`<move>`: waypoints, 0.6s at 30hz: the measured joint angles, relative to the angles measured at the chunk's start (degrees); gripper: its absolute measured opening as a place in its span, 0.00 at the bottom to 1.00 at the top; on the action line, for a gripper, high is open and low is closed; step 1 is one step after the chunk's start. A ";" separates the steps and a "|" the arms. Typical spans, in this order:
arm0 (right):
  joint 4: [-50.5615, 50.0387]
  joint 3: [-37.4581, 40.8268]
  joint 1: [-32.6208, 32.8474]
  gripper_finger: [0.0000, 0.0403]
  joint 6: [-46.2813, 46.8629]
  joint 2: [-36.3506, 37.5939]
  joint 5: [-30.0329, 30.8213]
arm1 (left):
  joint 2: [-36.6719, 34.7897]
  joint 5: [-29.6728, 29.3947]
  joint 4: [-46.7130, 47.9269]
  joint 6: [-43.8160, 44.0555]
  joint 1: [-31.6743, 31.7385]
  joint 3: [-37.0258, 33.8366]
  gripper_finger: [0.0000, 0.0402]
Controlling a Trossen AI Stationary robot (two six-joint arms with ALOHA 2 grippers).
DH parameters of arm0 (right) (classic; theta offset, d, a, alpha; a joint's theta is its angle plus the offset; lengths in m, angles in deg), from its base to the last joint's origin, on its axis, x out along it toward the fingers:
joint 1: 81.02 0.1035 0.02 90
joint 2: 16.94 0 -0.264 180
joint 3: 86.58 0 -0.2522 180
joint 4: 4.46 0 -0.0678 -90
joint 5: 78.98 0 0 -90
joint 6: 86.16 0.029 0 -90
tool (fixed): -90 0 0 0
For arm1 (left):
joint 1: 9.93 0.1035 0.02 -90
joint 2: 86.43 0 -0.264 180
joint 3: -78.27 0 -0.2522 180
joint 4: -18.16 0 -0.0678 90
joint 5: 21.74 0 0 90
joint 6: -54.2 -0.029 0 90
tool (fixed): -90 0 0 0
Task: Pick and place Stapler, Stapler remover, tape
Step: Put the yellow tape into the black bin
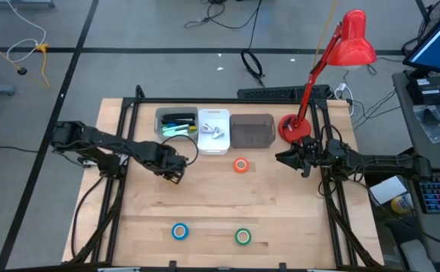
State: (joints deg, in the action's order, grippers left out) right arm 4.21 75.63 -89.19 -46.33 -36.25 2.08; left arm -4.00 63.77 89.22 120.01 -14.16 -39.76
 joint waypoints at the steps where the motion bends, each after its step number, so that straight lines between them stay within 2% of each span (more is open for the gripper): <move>1: 0.01 0.00 0.00 0.22 0.00 0.00 0.02 | -0.58 0.02 -1.00 0.21 0.01 -1.14 0.39; 5: 0.02 0.00 0.00 0.22 0.00 0.00 0.11 | -0.94 -0.03 -5.17 0.17 0.09 -4.11 0.39; 11: 0.02 0.00 0.00 0.22 0.02 0.02 0.25 | -1.12 -2.96 -5.35 0.04 0.24 -4.55 0.39; 18: 0.02 0.00 0.00 0.22 1.45 0.02 3.13 | -1.13 -0.82 -7.15 -2.75 2.28 -4.55 0.39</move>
State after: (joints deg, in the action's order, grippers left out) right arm 4.24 75.63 -89.19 -44.88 -36.23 5.21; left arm -5.14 62.95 82.07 117.26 -11.87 -44.31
